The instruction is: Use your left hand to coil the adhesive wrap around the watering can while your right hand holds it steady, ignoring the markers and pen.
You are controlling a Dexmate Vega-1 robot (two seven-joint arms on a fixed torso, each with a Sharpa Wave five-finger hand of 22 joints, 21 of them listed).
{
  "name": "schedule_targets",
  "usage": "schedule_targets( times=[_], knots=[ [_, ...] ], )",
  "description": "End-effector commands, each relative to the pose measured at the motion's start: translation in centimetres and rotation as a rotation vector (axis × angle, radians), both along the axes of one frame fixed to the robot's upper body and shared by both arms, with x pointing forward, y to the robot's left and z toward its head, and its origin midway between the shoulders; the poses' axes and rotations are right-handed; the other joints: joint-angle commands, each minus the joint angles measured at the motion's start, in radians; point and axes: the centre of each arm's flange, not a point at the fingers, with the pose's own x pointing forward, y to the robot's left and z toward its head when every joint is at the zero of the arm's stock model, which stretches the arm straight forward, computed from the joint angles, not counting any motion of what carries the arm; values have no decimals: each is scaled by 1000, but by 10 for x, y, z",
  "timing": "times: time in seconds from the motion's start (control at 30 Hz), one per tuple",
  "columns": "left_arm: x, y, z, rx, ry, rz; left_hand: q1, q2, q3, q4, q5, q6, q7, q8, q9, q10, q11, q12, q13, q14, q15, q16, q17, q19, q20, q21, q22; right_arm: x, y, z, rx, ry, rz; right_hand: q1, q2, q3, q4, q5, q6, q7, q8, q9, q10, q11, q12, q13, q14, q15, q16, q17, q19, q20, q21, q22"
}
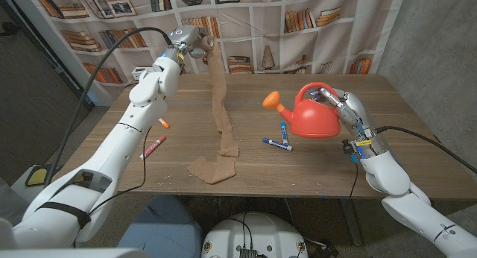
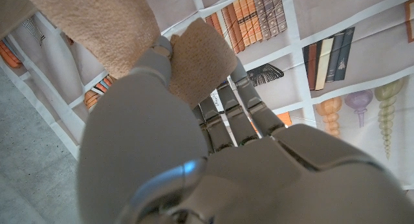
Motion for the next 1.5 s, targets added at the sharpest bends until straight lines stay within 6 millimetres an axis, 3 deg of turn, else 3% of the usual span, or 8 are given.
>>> schedule_targets(
  times=[0.03,0.37,0.7,1.07,1.5],
  knots=[
    [-6,-12,5,-45,-2,-85,187,182,-5,-2,5,12,2,9,1,1,3,6,1,128,-119,-3,18,-4,4,14,4,1,0,5,-26,3,-4,1,5,8,-1,4,9,0,-3,2,2,-2,-4,4,5,-131,-7,2,-5,-65,6,0],
    [-13,-9,5,-156,24,-182,188,182,-7,-2,6,11,1,9,-1,2,4,9,0,131,-120,-7,21,-9,4,27,2,11,4,2,-16,22,5,0,5,10,0,4,9,-1,-3,2,6,-3,-5,1,8,-131,-9,2,-8,-64,9,-1],
    [-17,-17,3,-122,16,-167,185,181,-11,1,6,13,-4,9,-6,1,1,12,-1,135,-122,-13,23,-22,-1,41,-3,26,12,-3,-31,89,37,0,4,10,-4,3,11,1,-2,2,8,-4,-4,3,12,-131,-8,3,-10,-64,13,-1],
    [-16,-32,-2,-24,-46,-106,184,180,-13,1,9,14,-4,9,-10,4,0,13,-6,141,-123,-18,25,-26,-2,56,-9,22,20,-4,-44,34,-24,2,4,9,-9,2,15,4,-3,0,14,-6,-2,5,21,-130,-3,6,-13,-64,16,-2],
    [-19,-49,-4,4,-55,-188,181,179,-15,2,12,14,-6,9,-14,3,-1,14,-9,145,-121,-23,28,-31,-4,68,-16,19,22,-7,4,1,-4,6,5,6,-17,1,26,7,3,5,28,-4,4,7,32,-130,5,12,-12,-64,22,-3]
  ],
)
